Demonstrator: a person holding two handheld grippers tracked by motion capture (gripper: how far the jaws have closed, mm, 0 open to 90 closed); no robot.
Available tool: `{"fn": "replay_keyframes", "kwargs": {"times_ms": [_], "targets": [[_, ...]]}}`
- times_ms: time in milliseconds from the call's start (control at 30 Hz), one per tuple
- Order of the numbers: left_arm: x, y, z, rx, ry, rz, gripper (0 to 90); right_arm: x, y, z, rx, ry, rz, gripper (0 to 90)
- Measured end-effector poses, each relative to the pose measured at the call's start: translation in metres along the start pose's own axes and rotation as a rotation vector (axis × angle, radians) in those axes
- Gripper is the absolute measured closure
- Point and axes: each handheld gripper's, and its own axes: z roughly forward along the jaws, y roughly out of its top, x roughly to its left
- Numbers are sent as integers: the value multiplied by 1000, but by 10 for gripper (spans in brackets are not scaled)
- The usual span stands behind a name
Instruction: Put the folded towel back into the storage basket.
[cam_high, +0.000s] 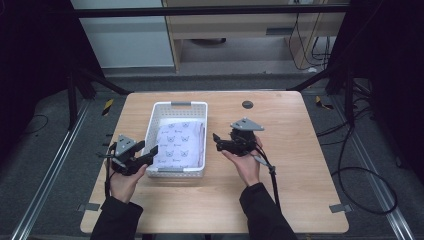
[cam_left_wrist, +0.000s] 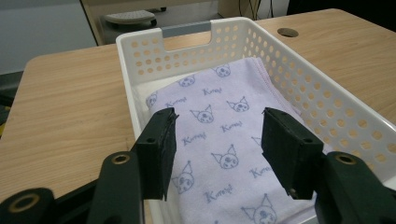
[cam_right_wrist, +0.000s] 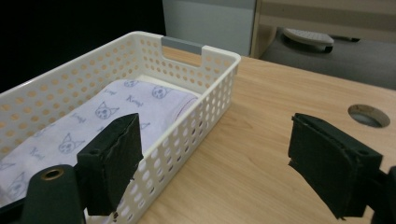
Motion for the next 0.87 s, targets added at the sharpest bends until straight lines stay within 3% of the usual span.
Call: {"fn": "replay_keyframes", "kwargs": {"times_ms": [33,67,100,133,400,867], "targets": [[0,-1,-1,-1,1,4,444,0,0,0,0,0,0,177],[-1,-2,-2,-1,0,9,433,-10,-5,-8,3,28,38,168],[-1,-2,-2,-1,0,9,430,-10,-5,-8,3,28,38,168],[-1,-4,-3,1,-2,15,425,-18,-9,-16,8,24,42,158],[1,-10,-4,12,-2,18,385,-41,-26,-45,15,1,32,135],[7,-30,-22,-12,12,32,344,-65,-66,-90,28,3,9,106]]}}
